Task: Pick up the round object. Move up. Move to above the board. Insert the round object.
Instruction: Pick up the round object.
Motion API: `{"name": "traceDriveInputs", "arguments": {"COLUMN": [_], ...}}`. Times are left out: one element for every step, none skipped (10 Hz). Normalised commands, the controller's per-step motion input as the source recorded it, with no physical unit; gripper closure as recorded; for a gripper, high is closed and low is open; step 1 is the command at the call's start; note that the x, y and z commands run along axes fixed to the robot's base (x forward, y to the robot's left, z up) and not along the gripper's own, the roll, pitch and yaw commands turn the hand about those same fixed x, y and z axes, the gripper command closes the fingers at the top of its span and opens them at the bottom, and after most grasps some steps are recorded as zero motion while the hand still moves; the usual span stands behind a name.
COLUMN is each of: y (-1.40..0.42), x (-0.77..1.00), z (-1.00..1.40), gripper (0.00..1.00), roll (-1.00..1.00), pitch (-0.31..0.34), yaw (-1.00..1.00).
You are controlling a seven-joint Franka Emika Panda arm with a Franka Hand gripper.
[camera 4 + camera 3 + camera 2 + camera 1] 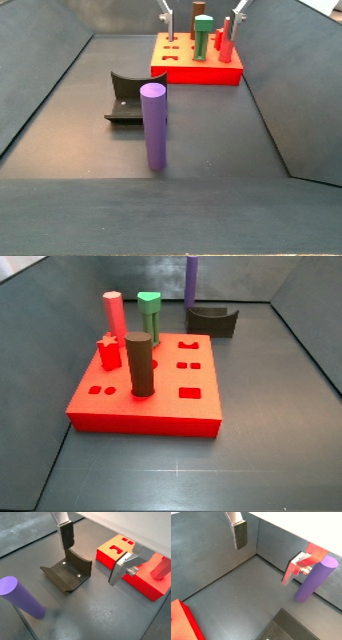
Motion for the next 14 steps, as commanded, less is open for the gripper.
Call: {"name": "traceDriveInputs", "arguments": {"y": [0.0,0.05,0.1,0.11,0.1,0.09,0.09,0.11,0.24,0.31,0.43,0.64,0.67,0.68], "x": [0.15,0.94,1.0,1.0,1.0,1.0,1.0,1.0,0.99,0.94,0.85,0.61,0.47,0.38], "z": [-0.1,-0.2,-0.13,-0.13,-0.1,-0.08,-0.06,-0.1,-0.14,-0.19,-0.28,-0.39,-0.4,-0.4], "gripper": [0.0,0.0,0.0,0.0,0.0,0.0,0.0,0.0,0.0,0.0,0.0,0.0,0.0,0.0], "roll": [0.0,0.0,0.0,0.0,-0.01,-0.02,-0.04,-0.06,-0.1,-0.12,-0.15,-0.18,-0.19,-0.22], "pitch": [0.0,0.139,0.173,0.171,0.156,0.134,0.123,0.13,0.121,0.117,0.091,0.039,0.0,0.0], "yaw": [-0.01,-0.09,0.0,0.0,0.0,0.0,-0.01,-0.02,-0.04,-0.03,-0.03,-0.05,-0.08,-0.09]}}
